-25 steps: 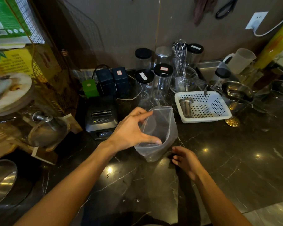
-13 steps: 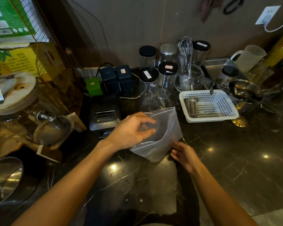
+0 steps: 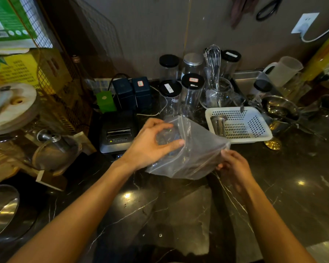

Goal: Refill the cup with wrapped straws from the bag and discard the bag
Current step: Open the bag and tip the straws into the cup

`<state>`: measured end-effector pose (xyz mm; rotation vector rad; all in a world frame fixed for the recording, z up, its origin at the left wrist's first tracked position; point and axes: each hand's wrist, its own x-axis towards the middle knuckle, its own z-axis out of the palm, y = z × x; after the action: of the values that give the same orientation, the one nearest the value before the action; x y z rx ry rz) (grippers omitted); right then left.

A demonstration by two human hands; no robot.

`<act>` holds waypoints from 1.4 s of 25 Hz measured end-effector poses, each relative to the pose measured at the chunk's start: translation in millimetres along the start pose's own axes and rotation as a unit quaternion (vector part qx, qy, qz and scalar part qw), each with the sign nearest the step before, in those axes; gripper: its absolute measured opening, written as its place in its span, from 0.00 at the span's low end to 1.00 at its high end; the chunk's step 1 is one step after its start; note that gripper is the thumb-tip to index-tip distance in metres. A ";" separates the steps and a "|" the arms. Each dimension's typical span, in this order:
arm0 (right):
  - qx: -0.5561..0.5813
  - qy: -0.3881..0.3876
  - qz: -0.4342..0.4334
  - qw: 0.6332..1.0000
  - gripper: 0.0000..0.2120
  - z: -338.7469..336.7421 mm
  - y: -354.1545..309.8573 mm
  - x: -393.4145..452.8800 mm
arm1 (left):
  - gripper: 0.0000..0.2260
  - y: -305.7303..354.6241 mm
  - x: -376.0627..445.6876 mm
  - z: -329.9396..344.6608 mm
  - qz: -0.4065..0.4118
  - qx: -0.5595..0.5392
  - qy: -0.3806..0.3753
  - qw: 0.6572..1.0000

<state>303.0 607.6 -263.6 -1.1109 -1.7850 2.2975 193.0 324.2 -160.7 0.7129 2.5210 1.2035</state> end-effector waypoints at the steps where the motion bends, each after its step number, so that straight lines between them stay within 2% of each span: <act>1: -0.010 0.011 -0.025 1.000 0.09 -3.4 -13.7 -1.1 | 0.38 1.9 4.2 -1.8 -0.005 0.004 0.017 1.000; 4: -0.025 0.057 -0.093 0.994 0.05 -7.9 -54.0 -1.1 | 0.27 8.4 15.9 -7.5 -0.007 -0.032 0.045 0.998; 6: -0.037 0.073 -0.146 0.986 0.01 -4.4 -76.0 -4.4 | 0.15 10.7 20.3 -9.6 -0.011 -0.126 0.050 0.991; 8: -0.047 0.089 -0.200 0.974 0.03 4.2 -92.4 -7.1 | 0.09 8.4 21.8 -10.2 -0.016 -0.221 0.049 0.974; 14: -0.170 0.146 -0.316 0.922 0.11 35.9 -132.4 -7.6 | 0.16 -21.0 23.6 -5.5 -0.082 -0.337 0.085 0.934; 20: -0.263 0.118 -0.368 0.884 0.05 58.9 -147.3 -10.8 | 0.06 -42.6 12.8 -0.6 -0.127 -0.373 0.105 0.913; 27: -0.370 0.103 -0.434 0.815 0.11 76.9 -166.0 -20.9 | 0.05 -58.5 5.9 4.6 -0.152 -0.386 0.137 0.900; 32: -0.376 0.095 -0.433 0.814 0.12 81.4 -177.4 -24.2 | 0.05 -56.2 5.8 7.4 -0.152 -0.405 0.133 0.892; 35: -0.365 0.091 -0.439 0.816 0.11 84.4 -182.8 -31.3 | 0.06 -54.1 6.5 11.3 -0.147 -0.396 0.118 0.899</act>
<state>209.5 586.2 -83.8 -0.3022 -2.4195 0.9615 175.1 306.0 -210.1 -0.0188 1.8910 2.0597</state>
